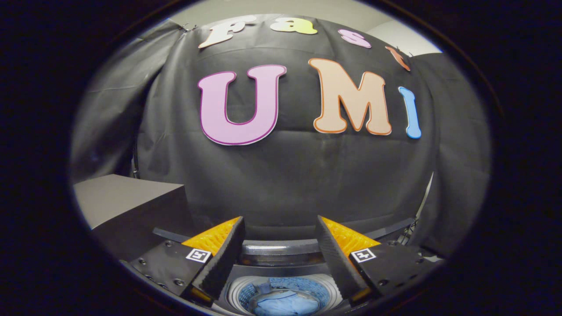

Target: Put the clothes into the washing machine and then close the washing machine lid.

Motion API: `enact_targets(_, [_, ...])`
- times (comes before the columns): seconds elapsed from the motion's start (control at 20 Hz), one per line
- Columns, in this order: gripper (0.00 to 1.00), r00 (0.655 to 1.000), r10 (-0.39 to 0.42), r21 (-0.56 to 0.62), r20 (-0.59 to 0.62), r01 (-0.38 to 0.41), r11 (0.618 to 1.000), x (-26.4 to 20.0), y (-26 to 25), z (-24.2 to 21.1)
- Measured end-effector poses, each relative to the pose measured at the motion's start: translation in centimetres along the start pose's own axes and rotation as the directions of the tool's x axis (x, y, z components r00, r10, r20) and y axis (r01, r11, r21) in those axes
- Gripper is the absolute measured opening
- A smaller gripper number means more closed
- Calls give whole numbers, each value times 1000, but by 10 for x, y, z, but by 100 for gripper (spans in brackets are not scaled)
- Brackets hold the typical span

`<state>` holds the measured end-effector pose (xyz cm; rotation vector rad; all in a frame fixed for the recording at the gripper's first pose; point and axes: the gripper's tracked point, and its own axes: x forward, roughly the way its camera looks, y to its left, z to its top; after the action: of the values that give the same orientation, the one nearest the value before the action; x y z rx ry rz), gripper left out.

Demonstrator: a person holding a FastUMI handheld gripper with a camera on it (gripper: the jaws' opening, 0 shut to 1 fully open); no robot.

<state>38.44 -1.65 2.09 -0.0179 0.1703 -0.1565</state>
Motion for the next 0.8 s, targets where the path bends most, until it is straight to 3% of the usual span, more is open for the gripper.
enact_targets(0.3, [99,1000,-2,0,-17,2,1000,-10,-2,-7])
enact_targets(0.45, [99,993,-23,8,-119,24,1000,-17,-9,-40])
enact_targets(0.5, [99,991,6,33,-132,-2,999,-20,-4,-51])
enact_targets(0.8, [98,996,9,83,-86,-2,997,-65,-13,-40])
